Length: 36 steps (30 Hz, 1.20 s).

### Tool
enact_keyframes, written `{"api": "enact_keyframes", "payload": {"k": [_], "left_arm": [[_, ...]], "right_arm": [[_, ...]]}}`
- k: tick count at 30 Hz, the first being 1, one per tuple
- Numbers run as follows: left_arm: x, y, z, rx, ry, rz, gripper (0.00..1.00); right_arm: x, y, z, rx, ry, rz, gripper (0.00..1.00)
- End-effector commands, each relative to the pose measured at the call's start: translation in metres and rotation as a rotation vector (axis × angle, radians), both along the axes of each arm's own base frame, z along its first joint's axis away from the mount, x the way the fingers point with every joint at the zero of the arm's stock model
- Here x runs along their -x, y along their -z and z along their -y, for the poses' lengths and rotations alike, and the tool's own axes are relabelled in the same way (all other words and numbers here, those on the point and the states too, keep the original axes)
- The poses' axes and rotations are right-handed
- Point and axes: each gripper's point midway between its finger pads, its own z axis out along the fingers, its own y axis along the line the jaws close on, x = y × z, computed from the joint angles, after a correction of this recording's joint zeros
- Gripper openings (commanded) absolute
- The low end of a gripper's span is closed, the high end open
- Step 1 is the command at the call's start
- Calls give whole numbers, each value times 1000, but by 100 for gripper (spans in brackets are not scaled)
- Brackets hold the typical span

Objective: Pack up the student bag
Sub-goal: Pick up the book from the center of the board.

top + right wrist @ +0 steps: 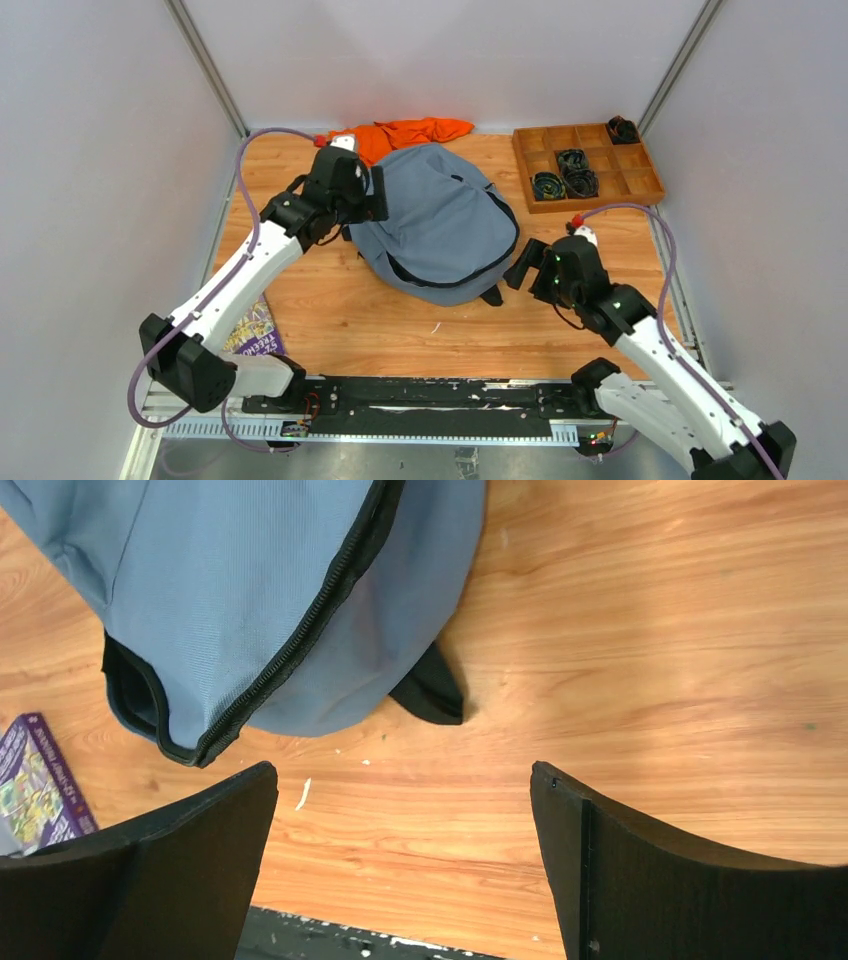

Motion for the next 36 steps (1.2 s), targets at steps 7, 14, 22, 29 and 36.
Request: {"api": "enact_keyframes", "payload": {"k": [7, 14, 22, 29, 36], "left_arm": [[61, 107, -184, -240, -605, -364, 100], [105, 147, -259, -429, -1062, -435, 99], [100, 185, -281, -159, -1047, -623, 100], [120, 203, -292, -13, -1203, -647, 100], [120, 218, -301, 139, -1221, -709, 100]], "right_arm": [[-16, -29, 31, 190, 49, 99, 100], [-27, -32, 11, 155, -19, 96, 100], [-28, -31, 3, 141, -48, 79, 99], [-35, -29, -10, 118, -81, 54, 98], [-39, -31, -17, 95, -93, 63, 98]]}}
